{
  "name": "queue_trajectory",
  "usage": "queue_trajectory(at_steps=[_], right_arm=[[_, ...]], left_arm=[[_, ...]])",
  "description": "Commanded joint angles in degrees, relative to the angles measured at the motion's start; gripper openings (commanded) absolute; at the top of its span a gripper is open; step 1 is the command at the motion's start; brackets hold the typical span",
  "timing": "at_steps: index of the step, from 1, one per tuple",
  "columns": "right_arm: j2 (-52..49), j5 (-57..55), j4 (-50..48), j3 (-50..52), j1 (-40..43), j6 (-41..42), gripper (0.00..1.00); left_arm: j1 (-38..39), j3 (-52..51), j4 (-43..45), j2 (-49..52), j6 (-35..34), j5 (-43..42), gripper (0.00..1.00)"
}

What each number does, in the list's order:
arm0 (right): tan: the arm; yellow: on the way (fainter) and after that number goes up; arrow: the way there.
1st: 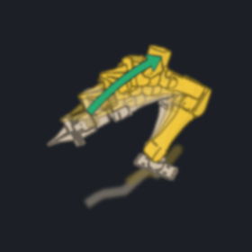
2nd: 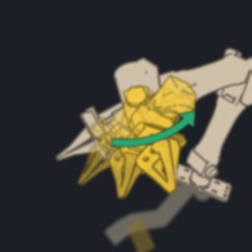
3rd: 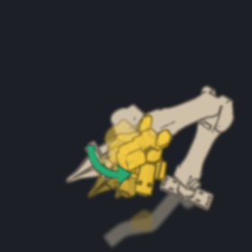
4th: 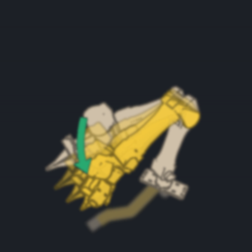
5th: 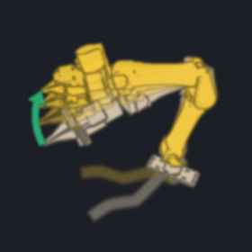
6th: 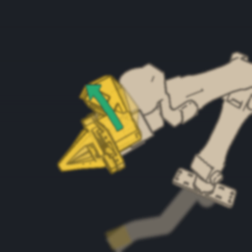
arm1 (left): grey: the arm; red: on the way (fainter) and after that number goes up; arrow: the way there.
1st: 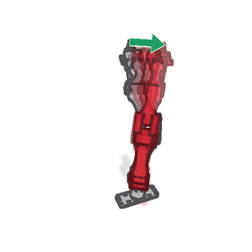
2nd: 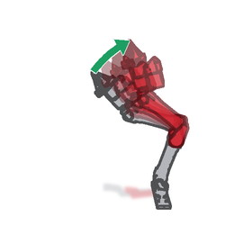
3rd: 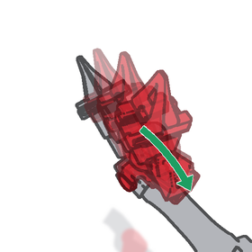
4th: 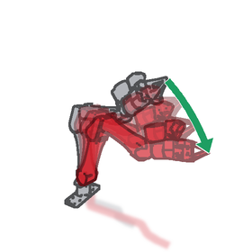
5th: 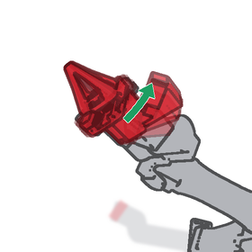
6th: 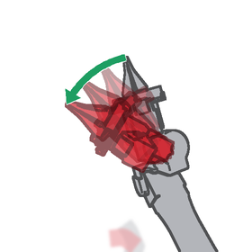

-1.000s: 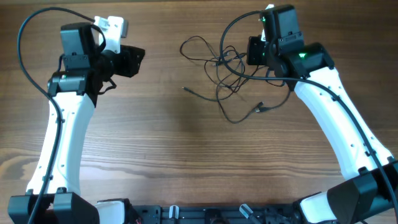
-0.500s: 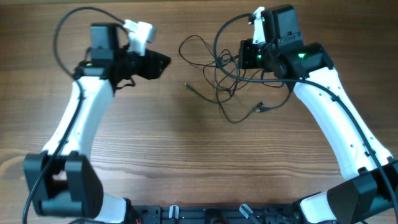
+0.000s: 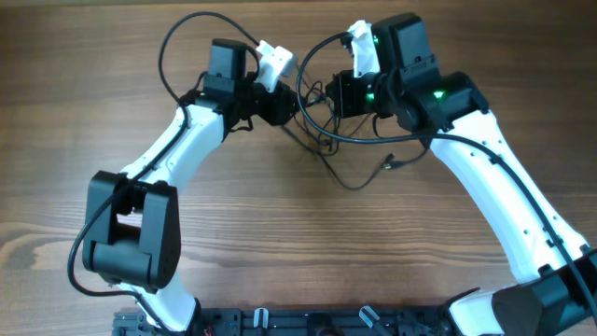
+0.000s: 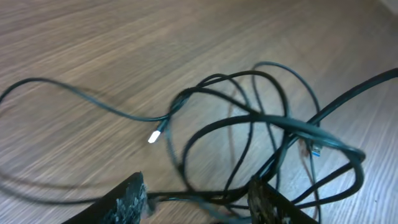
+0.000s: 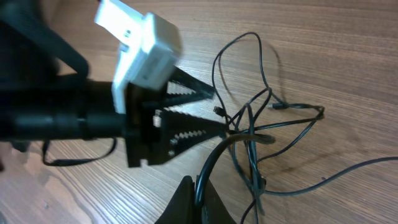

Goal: Untangle cables

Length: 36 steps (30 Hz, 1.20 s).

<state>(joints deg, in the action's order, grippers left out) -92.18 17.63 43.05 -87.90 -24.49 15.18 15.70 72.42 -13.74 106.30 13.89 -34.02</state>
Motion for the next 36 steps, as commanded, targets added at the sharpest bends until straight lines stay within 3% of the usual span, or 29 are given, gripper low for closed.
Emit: queue_trajectory(at_steps=[1,11,13,14,15,22,30,31,32,33,34,36], right_arm=[[1.99,1.29,-0.46,-0.83,-0.09,0.68,0.05],[1.99,1.29,-1.03,-0.83,-0.09,0.46,0.05],[1.99,1.29,-1.2,-0.83,-0.09,0.46,0.05],[1.99,1.31,-1.46,-0.83,-0.09,0.48,0.05],[1.99,1.29,-1.68,-0.83,-0.09,0.48,0.04],[1.99,-7.8,-0.66,-0.83,-0.09,3.37,0.05],[1.9,-24.04,4.2,-0.79,0.02,5.97,0.05],[1.86,-24.11,4.22,-0.74,0.02,5.49,0.06],[1.68,-24.15,4.22,-0.74,0.04,4.9,0.14],[1.64,-24.13,4.22,-0.74,0.04,4.72,0.34],[1.64,-24.11,4.17,-0.7,0.09,4.79,0.46],[1.64,-24.11,4.17,-0.7,0.09,4.79,0.47]], left_arm=[[2.27,-0.2,0.5,0.76,0.92,-0.92,0.54],[3.8,-0.2,0.22,1.03,0.94,-0.92,0.51],[3.8,-0.2,0.26,1.51,0.94,-0.9,0.39],[3.8,-0.22,0.28,2.27,0.94,-0.9,0.17],[3.8,-0.22,0.24,2.64,0.94,-0.85,0.04],[2.99,-0.2,-0.2,2.84,0.9,6.78,0.04],[-0.28,-0.2,-4.42,-3.54,0.72,6.88,0.04],[-0.28,-0.2,-4.66,-4.79,0.72,6.88,0.04],[-0.28,-0.2,-4.83,-5.75,0.72,6.88,0.04],[-0.28,-0.2,-5.01,-6.71,0.72,6.86,0.04],[-0.28,-0.2,-5.49,-7.8,0.7,6.84,0.04],[-0.28,-0.2,-7.61,-10.08,0.72,6.43,0.04]])
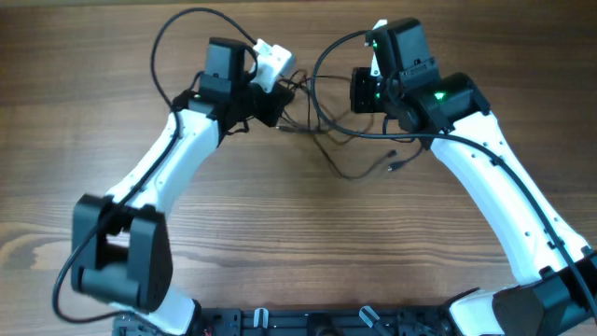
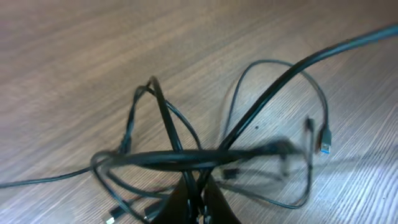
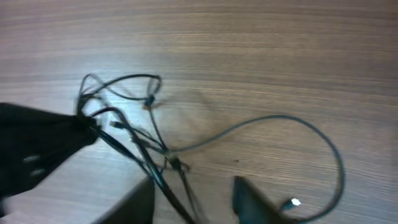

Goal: Untangle cables

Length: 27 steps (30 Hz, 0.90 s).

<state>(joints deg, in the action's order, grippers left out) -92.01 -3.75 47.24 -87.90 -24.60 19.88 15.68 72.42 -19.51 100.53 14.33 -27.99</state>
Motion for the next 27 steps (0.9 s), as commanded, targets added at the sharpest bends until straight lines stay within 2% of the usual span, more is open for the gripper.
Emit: queue_trajectory(at_steps=[1,3,4,7,10,14,22,25,27], right_arm=[[1.44,-2.73,0.0,-0.7,0.2,0.02,0.53],[1.16,-0.72,0.09,-0.57,0.2,-0.5,0.64],[0.87,2.25,0.07,-0.55,0.2,-1.03,0.65],[-0.61,16.02,-0.04,-0.52,0.17,-10.8,0.84],[-1.95,29.92,0.35,-0.48,0.17,-18.84,0.85],[-1.99,37.64,1.6,-0.48,0.17,-24.72,0.89],[-2.67,37.51,6.05,-0.48,0.17,-28.65,0.91],[-2.73,27.26,3.85,-0.48,0.17,-22.67,0.92],[-2.84,23.43,2.73,-0.48,0.17,-22.51,0.93]], left_arm=[[-0.26,-0.2,-3.06,-5.14,0.26,0.33,0.04],[-0.26,-0.2,-5.46,-6.54,0.26,0.28,0.04],[-0.26,-0.2,-6.23,-7.02,0.28,-0.31,0.04],[-0.26,-0.2,-6.88,-7.78,0.31,-2.05,0.04],[-0.26,-0.2,-6.23,-7.87,0.37,-2.4,0.04],[-0.46,-0.2,-4.33,-7.85,0.94,-2.36,0.04],[-0.85,-0.2,-1.31,-7.87,0.87,-2.4,0.04],[-0.94,-0.2,-1.31,-7.85,0.9,-2.38,0.04],[-1.03,-0.2,-1.2,-7.85,0.9,-2.4,0.04]])
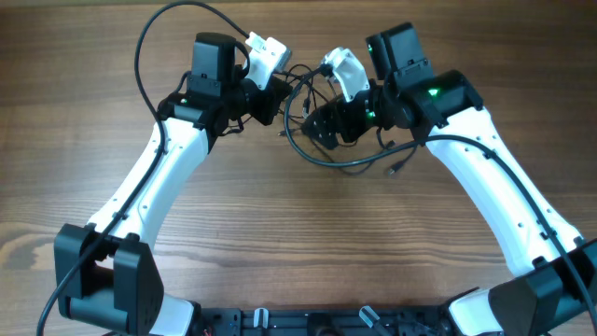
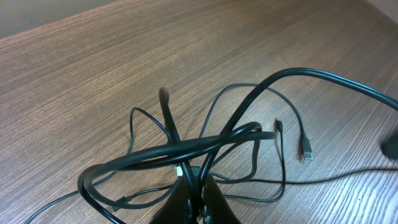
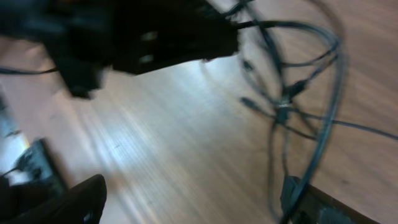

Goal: Untangle cables

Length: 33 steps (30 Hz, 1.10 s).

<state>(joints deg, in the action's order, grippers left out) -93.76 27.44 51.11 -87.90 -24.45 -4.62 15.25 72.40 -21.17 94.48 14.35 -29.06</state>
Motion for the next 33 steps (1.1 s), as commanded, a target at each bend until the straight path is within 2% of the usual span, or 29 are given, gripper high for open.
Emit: queue_trajectory(at_steps=[1,3,6,11,15,22,25,28,33], right_arm=[[-1.25,-11.82,-1.31,-0.48,0.02,3.78,0.93],[-1.68,-24.33,-1.6,-0.48,0.02,12.13,0.93],[-1.95,-35.1,-2.14,-0.48,0.02,18.4,0.93],[-1.92,-31.21,-5.07,-0.48,0.02,18.64,0.93],[-1.92,-25.33,-4.96,-0.48,0.02,17.84,0.93],[-1.92,-1.09,-5.4,-0.48,0.02,15.06,0.89],[-1.92,5.11,-5.38,-0.48,-0.55,14.62,0.89],[-1.95,3.96,-5.53,-0.48,-1.66,13.97,0.89],[-3.37,-7.56,-6.56,-0.48,-3.3,13.53,0.9]], left_arm=[[-0.68,-0.17,0.46,-1.79,0.87,-1.27,0.04],[-1.14,-0.17,0.33,-1.79,0.85,-1.29,0.04],[-2.14,-0.17,0.33,-1.79,0.44,-1.29,0.04],[-4.55,-0.17,0.52,-1.62,0.44,-0.55,0.04],[-5.62,-0.17,1.01,-1.25,0.44,4.02,0.04],[-5.77,-0.17,3.61,-0.94,-2.01,5.53,0.04],[-5.75,-0.17,4.74,-0.94,-3.23,5.31,0.04],[-5.73,-0.17,4.85,-0.94,-3.26,5.01,0.04],[-5.7,-0.17,4.85,-0.94,-4.57,-3.5,0.04]])
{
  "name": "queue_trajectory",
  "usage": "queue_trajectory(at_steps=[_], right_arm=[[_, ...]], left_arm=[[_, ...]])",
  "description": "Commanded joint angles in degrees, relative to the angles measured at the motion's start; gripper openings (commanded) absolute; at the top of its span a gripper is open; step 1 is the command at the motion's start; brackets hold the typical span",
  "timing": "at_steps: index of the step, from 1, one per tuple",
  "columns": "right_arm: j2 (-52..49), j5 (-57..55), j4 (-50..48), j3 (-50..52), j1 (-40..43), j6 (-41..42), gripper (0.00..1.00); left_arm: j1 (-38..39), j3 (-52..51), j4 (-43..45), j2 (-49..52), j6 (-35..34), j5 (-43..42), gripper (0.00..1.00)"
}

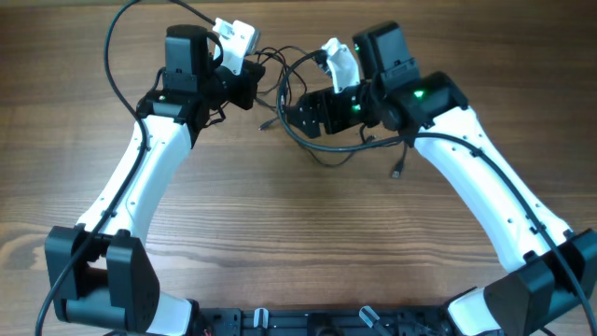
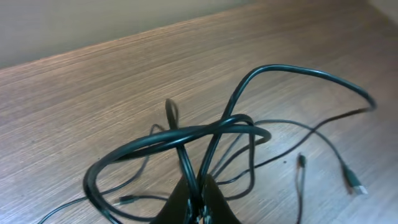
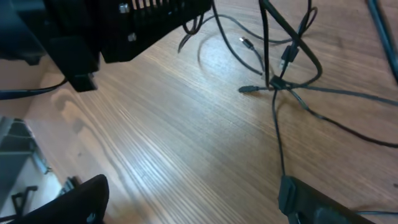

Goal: Untangle cables

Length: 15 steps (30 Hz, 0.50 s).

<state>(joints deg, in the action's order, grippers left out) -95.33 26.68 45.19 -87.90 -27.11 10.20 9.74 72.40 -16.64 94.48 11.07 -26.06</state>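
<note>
A tangle of black cables [image 1: 308, 112] lies at the back middle of the wooden table. A thick cable loop [image 2: 180, 135] and thinner leads with small plugs [image 2: 354, 183] make it up. My left gripper [image 1: 248, 90] is shut on the thick cable where strands cross [image 2: 198, 186], at the tangle's left side. Just right of it, my right gripper [image 1: 297, 118] stands wide open over the table [image 3: 193, 193] with nothing between its fingers. Thin crossed leads [image 3: 280, 74] lie ahead of it. One loose plug end [image 1: 396, 172] trails to the right.
A thin black cable arcs from the left arm's wrist out to the back left [image 1: 121, 37]. The left arm's gripper body [image 3: 124, 25] fills the top left of the right wrist view, close to my right fingers. The table's back edge runs just behind both grippers.
My left gripper has moved left and back, still shut on the thick cable, and the tangle has shifted left with it. The right gripper, still open, has also shifted slightly left.
At first my left gripper was open around the strands while the right was shut on a thick cable. Then the left was shut on the cables and the right was open. Since then the left has carried the tangle leftwards, with the open right gripper close beside it.
</note>
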Motion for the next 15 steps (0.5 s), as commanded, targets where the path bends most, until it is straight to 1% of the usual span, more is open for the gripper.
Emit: queue_trajectory(at_steps=[1,3,10,15], right_arm=[[-2.49,-8.0,-1.11,-0.48,-0.76,-1.75,0.91],[-3.93,-8.68,-2.58,-0.48,-0.83,-4.68,0.91],[-7.67,-10.45,-9.6,-0.48,-0.83,-7.32,0.92],[-8.09,-12.44,-11.74,-0.48,-0.79,-8.76,0.93]], left_arm=[[-0.22,-0.17,0.13,-0.94,-1.7,-7.78,0.04],[-0.22,-0.17,0.11,-1.01,-4.48,-8.68,0.05],[-0.22,-0.17,-0.63,-1.68,-4.55,-16.44,0.04],[-0.22,-0.17,-1.01,-2.97,-4.61,-18.49,0.04]])
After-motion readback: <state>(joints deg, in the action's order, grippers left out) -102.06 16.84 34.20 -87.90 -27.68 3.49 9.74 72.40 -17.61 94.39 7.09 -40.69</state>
